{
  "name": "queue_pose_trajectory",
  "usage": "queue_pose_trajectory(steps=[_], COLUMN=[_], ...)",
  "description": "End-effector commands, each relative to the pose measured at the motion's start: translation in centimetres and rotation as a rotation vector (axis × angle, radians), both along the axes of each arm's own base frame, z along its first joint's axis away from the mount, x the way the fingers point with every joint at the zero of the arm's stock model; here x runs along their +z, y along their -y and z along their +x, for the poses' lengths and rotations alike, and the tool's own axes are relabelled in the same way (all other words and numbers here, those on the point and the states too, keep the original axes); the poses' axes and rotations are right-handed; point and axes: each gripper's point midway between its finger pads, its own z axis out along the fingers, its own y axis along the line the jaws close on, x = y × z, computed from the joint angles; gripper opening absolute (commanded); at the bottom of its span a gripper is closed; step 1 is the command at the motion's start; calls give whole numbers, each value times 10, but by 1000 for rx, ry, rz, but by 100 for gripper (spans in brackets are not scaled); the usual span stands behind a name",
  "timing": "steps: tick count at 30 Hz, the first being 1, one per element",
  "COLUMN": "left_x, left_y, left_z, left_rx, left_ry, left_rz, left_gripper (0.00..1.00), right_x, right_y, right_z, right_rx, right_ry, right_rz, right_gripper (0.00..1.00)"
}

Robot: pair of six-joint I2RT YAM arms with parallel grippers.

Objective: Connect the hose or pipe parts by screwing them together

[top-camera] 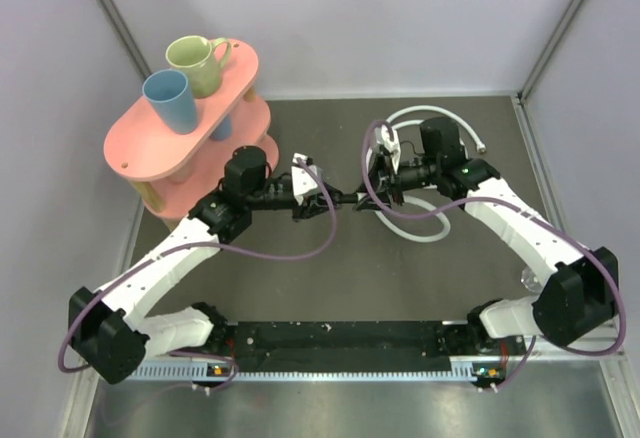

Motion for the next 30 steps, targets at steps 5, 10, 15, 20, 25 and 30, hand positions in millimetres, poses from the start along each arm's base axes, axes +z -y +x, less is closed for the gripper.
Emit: queue_pose_trajectory(steps=[5, 10, 15, 20, 25, 30], left_x=[-5, 10, 26, 51, 74, 76], left_y=[11, 4, 4, 8, 6, 2], left_z=[8, 24, 25, 9, -10, -15], left_rx=[89, 265, 352, 285, 221, 214], left_ry=[-19, -285, -655, -853, -1114, -1317], left_rz=[-4, -124, -142, -184, -275, -322], left_gripper=[0, 0, 0, 0, 0, 0], right_x=[60, 66, 61, 80, 84, 91], right_y=[1, 31, 45, 50, 49, 33], right_z=[-1, 14, 3, 8, 12, 8], right_rx=[-74, -289, -286, -427, -458, -465], right_ry=[239, 458, 684, 982, 1172, 1291], right_rz=[91, 40, 55, 161, 164, 150], right_gripper=[72, 76, 76, 76, 75, 71])
